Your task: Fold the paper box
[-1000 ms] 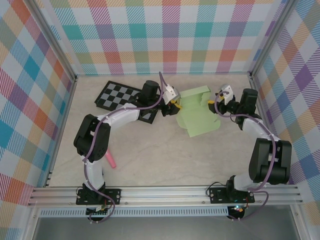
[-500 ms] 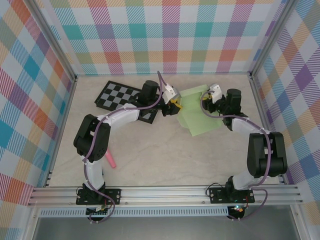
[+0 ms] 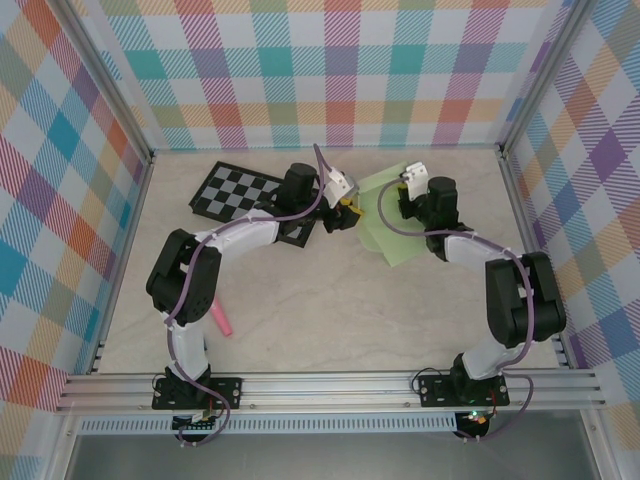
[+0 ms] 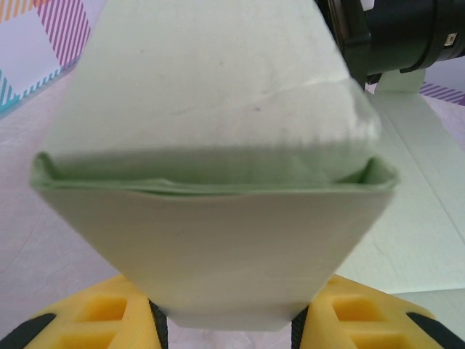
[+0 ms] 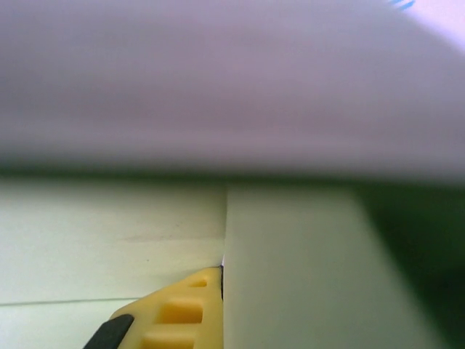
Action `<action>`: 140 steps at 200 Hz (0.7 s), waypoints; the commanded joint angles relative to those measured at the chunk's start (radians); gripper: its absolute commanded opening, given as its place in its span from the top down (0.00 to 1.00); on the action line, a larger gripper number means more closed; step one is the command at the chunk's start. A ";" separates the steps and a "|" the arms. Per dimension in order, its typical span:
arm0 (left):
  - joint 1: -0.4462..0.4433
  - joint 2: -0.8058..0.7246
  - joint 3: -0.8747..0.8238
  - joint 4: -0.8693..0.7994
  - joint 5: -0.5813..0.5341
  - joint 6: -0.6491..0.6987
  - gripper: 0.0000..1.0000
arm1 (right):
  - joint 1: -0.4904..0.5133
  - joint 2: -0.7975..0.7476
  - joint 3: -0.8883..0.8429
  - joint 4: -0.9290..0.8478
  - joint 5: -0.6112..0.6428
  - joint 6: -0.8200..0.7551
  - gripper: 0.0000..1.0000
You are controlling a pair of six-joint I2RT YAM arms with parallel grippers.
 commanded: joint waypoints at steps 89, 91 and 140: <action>-0.060 -0.071 -0.031 0.072 0.055 -0.015 0.68 | 0.014 0.087 -0.002 0.119 0.286 0.089 0.74; -0.062 -0.071 -0.032 0.073 0.055 -0.014 0.68 | 0.014 0.088 -0.001 0.118 0.290 0.093 0.74; -0.073 -0.064 -0.040 0.057 0.044 0.012 0.68 | 0.014 0.119 0.027 0.111 0.315 0.123 0.83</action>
